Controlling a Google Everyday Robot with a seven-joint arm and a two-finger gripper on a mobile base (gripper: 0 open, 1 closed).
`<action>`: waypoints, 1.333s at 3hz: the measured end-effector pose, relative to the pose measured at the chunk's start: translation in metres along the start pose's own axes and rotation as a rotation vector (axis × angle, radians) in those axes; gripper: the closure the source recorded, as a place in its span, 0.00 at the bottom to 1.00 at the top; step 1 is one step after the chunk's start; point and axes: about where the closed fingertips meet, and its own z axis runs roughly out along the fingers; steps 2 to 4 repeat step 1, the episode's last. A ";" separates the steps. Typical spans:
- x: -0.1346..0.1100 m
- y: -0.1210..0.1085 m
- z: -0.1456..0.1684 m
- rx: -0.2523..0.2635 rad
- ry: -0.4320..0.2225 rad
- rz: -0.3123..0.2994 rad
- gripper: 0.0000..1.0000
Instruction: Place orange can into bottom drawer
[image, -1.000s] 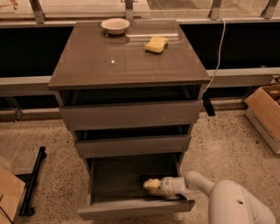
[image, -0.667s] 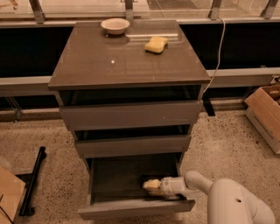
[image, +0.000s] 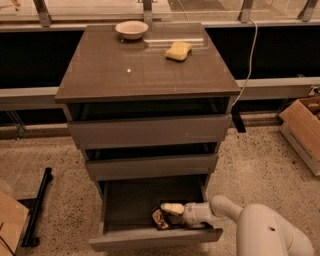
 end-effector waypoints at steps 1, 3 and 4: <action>0.000 0.000 0.000 0.000 0.000 0.000 0.00; 0.000 0.000 0.000 0.000 0.000 0.000 0.00; 0.000 0.000 0.000 0.000 0.000 0.000 0.00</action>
Offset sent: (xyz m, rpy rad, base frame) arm 0.0000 0.0000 0.0000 0.0000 0.0000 0.0000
